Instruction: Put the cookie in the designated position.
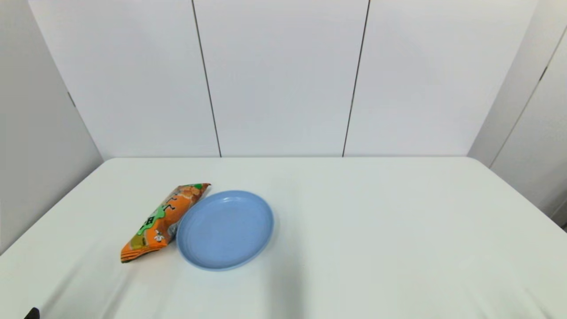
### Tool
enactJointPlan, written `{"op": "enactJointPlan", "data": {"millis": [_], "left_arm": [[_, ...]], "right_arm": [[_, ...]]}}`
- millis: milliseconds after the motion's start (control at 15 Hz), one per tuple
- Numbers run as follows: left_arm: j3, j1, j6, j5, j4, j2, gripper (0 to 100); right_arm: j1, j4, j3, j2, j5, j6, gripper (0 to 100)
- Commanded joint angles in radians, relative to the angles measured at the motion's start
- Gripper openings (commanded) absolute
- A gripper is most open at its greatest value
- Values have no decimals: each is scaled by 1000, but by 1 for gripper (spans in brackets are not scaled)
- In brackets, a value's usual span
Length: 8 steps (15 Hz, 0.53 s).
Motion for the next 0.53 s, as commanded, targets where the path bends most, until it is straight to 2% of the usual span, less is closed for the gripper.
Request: {"op": "enactJointPlan", "data": {"millis": [67,400,533], "left_arm": [[1,11,0,0,309,-154,100],[1,11,-161,49,295,-155,100],[1,11,-178,51,294,-155,100]], "right_arm": [[-1,-1,2,1,0,1,100],[-1,-1,2,1,0,-1,100],[-1,-1,2,1,0,1,100]]}}
